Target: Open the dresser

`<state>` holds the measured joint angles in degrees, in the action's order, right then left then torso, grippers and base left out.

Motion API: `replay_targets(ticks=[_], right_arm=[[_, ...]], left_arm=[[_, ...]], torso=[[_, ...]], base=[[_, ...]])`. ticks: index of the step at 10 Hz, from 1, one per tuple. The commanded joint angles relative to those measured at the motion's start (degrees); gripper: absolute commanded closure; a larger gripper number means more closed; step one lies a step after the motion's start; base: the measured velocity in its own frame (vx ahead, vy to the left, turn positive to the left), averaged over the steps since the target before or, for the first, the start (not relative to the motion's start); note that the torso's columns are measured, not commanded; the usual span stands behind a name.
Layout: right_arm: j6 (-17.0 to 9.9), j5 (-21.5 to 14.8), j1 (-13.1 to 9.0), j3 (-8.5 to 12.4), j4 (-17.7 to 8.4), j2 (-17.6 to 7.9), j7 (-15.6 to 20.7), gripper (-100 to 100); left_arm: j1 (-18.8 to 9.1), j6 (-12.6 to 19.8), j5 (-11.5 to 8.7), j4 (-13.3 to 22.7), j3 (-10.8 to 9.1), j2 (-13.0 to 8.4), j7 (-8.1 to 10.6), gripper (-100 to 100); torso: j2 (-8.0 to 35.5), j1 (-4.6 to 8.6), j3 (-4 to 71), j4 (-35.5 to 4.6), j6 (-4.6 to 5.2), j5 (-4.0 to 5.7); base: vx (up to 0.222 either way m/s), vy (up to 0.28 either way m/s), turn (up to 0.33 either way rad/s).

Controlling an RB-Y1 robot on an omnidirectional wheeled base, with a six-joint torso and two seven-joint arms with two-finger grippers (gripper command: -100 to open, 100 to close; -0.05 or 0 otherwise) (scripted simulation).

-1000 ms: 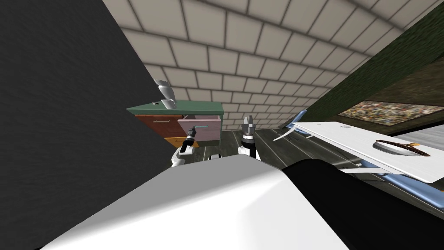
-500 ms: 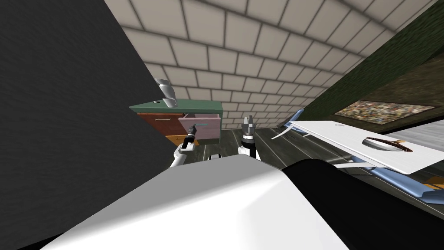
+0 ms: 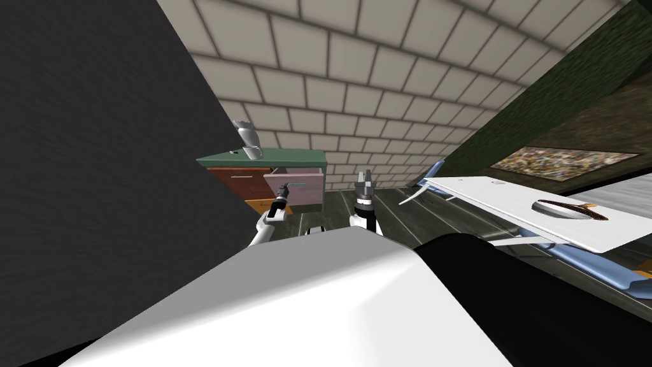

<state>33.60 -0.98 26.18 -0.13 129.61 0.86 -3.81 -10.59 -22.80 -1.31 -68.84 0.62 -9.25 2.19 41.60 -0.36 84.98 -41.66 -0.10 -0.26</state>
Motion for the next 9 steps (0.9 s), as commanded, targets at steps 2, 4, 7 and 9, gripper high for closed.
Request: replay_targets(ticks=[2,4,7,9], right_arm=[[0.00,0.00,-0.01,0.00,0.00,0.00,0.00,0],[0.00,0.00,-0.01,0.00,0.00,0.00,0.00,0],[0.00,0.00,-0.01,0.00,0.00,0.00,0.00,0],[0.00,0.00,-0.01,0.00,0.00,0.00,0.00,0]], left_arm=[[-4.87,-1.46,-0.42,6.16,-1.08,0.06,-0.50,100],[-4.87,-1.46,-0.42,8.10,-1.08,0.06,-0.50,100],[-10.03,-3.02,-0.89,11.74,-2.10,-0.05,-0.81,100],[-10.03,-3.02,-0.89,14.40,-2.10,-0.05,-0.81,100]], torso=[[0.67,0.13,-0.41,-0.47,0.01,0.14],[0.28,0.18,-0.18,-0.25,-0.05,0.13],[0.70,0.17,-0.43,-0.59,-0.01,0.20],[0.46,0.24,-0.29,-0.43,-0.04,0.20]], base=[[-0.104,0.011,-0.012],[-0.010,0.000,-0.001],[-0.102,0.004,-0.012],[-0.005,0.000,-0.003]])
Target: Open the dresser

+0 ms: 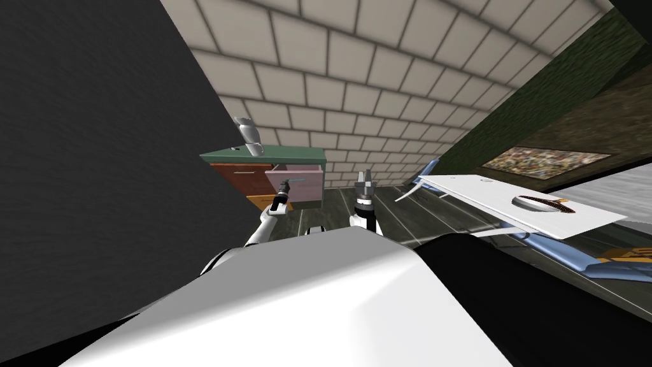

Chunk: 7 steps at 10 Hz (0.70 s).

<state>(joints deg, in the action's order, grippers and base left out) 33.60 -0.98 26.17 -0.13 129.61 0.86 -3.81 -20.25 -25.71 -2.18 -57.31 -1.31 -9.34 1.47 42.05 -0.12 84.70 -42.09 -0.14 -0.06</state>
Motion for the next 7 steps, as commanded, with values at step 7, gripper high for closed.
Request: replay_targets(ticks=[7], right_arm=[[0.00,0.00,-0.01,0.00,0.00,0.00,0.00,0]], left_arm=[[-9.83,-3.21,-0.96,12.79,-2.24,-0.18,-0.69,100]], torso=[[0.16,-0.12,-0.04,-0.01,0.03,-0.04]], base=[[-0.082,0.006,-0.011]])
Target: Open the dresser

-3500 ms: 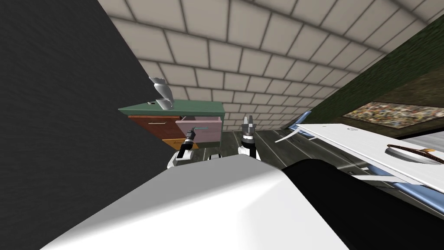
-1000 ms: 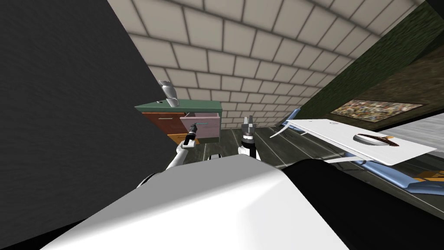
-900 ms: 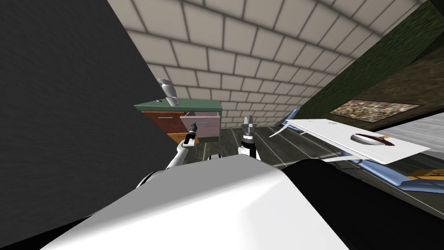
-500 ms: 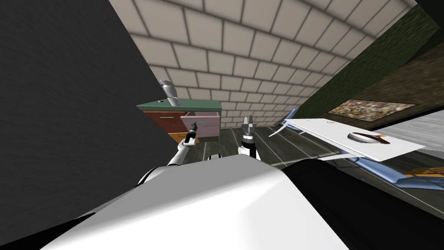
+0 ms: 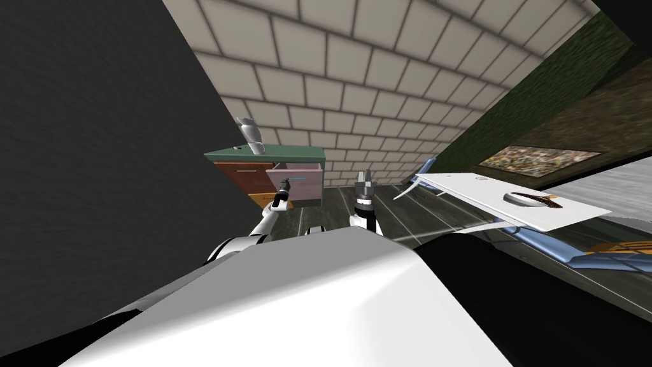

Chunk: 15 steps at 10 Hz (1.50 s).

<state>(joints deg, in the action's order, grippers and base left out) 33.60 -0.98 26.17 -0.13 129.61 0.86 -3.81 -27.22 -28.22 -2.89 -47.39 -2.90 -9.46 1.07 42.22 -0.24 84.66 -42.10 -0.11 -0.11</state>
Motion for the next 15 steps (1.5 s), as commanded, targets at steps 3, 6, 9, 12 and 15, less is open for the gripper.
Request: replay_targets(ticks=[3,6,9,12,15], right_arm=[[0.00,0.00,0.01,0.00,0.00,0.00,0.00,0],[0.00,0.00,0.00,0.00,0.00,0.00,0.00,0],[0.00,0.00,0.01,0.00,0.00,0.00,0.00,0],[0.00,0.00,0.01,0.00,0.00,0.00,0.00,0],[0.00,0.00,0.01,0.00,0.00,0.00,0.00,0]], left_arm=[[-3.73,-0.70,-0.25,6.84,-0.64,-0.06,-0.30,100],[-8.90,-2.26,-0.72,13.05,-1.67,-0.17,-0.60,100],[-11.43,-0.57,-0.93,13.29,-1.83,-0.85,-0.27,-100],[-13.44,1.65,-1.08,13.11,-1.93,-1.43,0.02,-100],[-15.45,3.86,-1.24,12.92,-2.03,-2.01,0.31,-100]], torso=[[-0.12,0.23,0.02,-0.07,0.05,0.09],[0.24,0.30,-0.19,-0.26,0.17,0.12],[0.02,0.28,-0.05,-0.21,0.11,0.14],[0.05,0.24,-0.07,-0.19,0.11,0.11],[0.09,0.23,-0.10,-0.19,0.10,0.10]], base=[[-0.022,0.000,0.002],[-0.101,0.004,-0.013],[-0.039,0.001,0.003],[-0.030,-0.003,0.004],[-0.038,0.001,0.003]])
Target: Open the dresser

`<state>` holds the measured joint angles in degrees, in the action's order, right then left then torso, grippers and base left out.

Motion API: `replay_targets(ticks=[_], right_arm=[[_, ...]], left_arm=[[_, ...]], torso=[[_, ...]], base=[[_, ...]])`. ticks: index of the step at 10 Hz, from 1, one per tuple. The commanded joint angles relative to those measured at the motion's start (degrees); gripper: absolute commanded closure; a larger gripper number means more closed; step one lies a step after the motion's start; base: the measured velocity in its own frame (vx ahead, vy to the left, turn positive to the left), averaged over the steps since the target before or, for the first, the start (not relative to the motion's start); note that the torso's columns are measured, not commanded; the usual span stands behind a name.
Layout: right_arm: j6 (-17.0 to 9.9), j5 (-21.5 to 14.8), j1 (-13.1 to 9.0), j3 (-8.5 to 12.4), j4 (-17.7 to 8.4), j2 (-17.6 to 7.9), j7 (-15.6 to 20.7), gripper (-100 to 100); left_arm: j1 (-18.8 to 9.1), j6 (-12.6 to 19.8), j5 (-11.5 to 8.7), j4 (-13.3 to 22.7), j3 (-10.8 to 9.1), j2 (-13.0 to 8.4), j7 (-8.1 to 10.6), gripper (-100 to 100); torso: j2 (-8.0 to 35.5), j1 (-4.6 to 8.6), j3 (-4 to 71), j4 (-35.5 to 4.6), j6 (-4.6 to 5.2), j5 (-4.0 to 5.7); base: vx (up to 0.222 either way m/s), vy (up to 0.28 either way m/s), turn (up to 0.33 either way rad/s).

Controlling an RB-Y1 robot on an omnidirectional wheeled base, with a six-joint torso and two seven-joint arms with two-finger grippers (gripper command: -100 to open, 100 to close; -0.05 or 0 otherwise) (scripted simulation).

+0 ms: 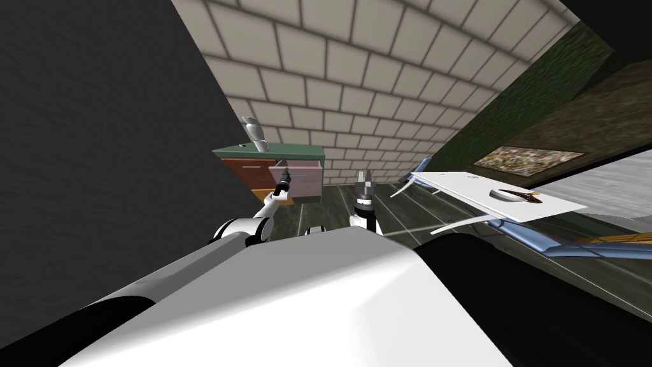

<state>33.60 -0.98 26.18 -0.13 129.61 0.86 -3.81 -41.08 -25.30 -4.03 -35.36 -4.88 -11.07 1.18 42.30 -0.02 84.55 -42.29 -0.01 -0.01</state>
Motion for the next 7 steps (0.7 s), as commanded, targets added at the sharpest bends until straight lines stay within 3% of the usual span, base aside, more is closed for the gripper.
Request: replay_targets(ticks=[1,2,7], right_arm=[[0.00,0.00,0.00,0.00,0.00,0.00,0.00,0],[0.00,0.00,0.00,0.00,0.00,0.00,0.00,0],[0.00,0.00,0.00,0.00,0.00,0.00,0.00,0]], left_arm=[[-0.92,0.81,-0.06,0.34,-0.04,-0.24,0.07,-100],[-1.05,0.88,-0.07,0.46,-0.04,-0.27,0.11,0],[-1.02,0.88,-0.07,0.46,-0.04,-0.26,0.10,0]], torso=[[-0.02,0.02,0.02,0.00,0.01,0.01],[-0.08,0.02,0.05,0.03,0.00,0.00],[-0.01,0.02,0.01,0.00,0.01,0.01]], base=[[-0.016,-0.001,0.000],[0.000,0.000,0.000],[0.000,0.000,0.000]])
